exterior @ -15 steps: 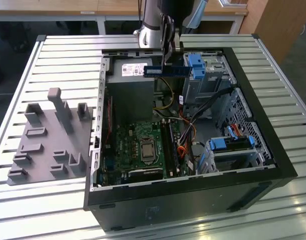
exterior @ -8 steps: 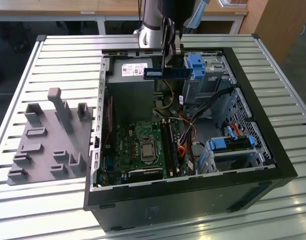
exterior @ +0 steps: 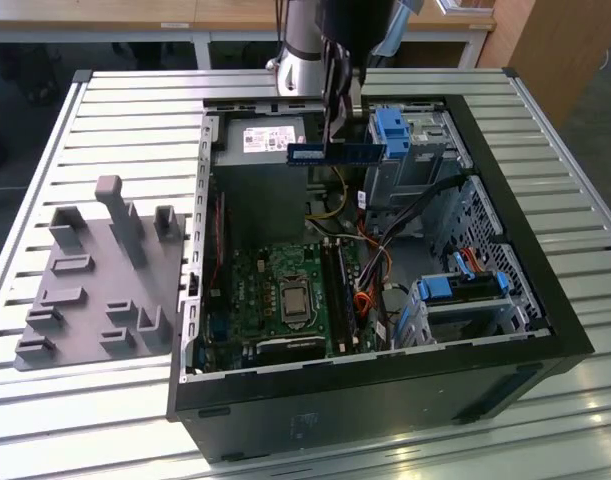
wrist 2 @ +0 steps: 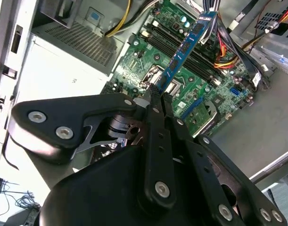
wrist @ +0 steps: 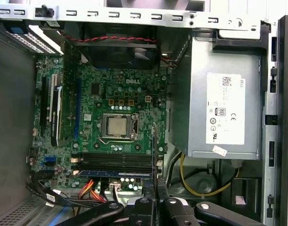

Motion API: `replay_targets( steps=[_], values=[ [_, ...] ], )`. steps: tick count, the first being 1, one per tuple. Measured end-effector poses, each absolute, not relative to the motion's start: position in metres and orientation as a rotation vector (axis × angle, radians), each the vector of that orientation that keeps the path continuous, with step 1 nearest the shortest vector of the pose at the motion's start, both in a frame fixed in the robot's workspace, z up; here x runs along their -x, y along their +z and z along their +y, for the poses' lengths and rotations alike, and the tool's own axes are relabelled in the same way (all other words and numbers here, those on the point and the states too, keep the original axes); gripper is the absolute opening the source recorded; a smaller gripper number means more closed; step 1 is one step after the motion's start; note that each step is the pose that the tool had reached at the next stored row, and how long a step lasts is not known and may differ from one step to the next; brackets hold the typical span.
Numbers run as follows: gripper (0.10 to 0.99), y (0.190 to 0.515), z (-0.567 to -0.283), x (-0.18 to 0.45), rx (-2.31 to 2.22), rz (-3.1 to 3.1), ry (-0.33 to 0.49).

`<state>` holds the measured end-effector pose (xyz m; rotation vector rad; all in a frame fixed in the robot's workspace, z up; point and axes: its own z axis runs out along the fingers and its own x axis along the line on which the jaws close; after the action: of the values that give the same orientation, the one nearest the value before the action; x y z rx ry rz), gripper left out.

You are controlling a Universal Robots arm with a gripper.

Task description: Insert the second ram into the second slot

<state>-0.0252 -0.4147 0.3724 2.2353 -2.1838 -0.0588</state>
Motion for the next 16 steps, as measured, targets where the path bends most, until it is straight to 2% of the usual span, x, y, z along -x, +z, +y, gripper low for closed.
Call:
replay_targets(
  steps=[16],
  values=[
    [0.137, 0.372, -0.426, 0.026, -2.235, -2.184, -0.059]
  ],
)
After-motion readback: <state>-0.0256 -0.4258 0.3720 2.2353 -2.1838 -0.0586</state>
